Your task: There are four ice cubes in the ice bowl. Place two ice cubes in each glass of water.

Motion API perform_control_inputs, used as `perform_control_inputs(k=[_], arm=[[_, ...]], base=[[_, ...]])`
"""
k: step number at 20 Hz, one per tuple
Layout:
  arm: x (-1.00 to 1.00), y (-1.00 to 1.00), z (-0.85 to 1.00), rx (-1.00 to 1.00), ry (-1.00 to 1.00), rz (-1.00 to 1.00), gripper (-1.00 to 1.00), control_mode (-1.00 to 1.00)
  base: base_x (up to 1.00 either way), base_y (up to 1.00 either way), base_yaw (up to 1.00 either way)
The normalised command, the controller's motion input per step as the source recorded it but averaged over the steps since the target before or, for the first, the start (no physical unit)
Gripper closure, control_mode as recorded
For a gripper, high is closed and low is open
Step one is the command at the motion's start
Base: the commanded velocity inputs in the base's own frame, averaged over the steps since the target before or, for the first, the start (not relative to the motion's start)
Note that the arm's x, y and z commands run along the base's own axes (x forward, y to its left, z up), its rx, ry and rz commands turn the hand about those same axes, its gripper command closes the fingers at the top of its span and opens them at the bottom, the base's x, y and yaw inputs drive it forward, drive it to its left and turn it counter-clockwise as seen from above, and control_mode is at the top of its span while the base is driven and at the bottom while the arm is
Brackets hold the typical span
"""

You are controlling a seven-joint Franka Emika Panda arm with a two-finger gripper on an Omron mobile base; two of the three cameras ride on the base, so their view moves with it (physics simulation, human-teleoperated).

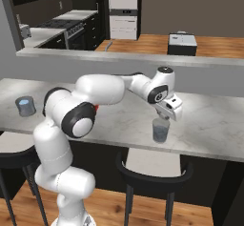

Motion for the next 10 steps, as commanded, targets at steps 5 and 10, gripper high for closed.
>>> perform_control_inputs(k=[5, 10], arm=[[0.06, -0.01, -0.17, 0.02, 0.00, 0.00, 1.00, -1.00], [0.17, 0.00, -0.13, 0.03, 0.00, 0.00, 1.00, -1.00]], base=[[0.00, 0.00, 0.00], [0.00, 0.00, 0.00]])
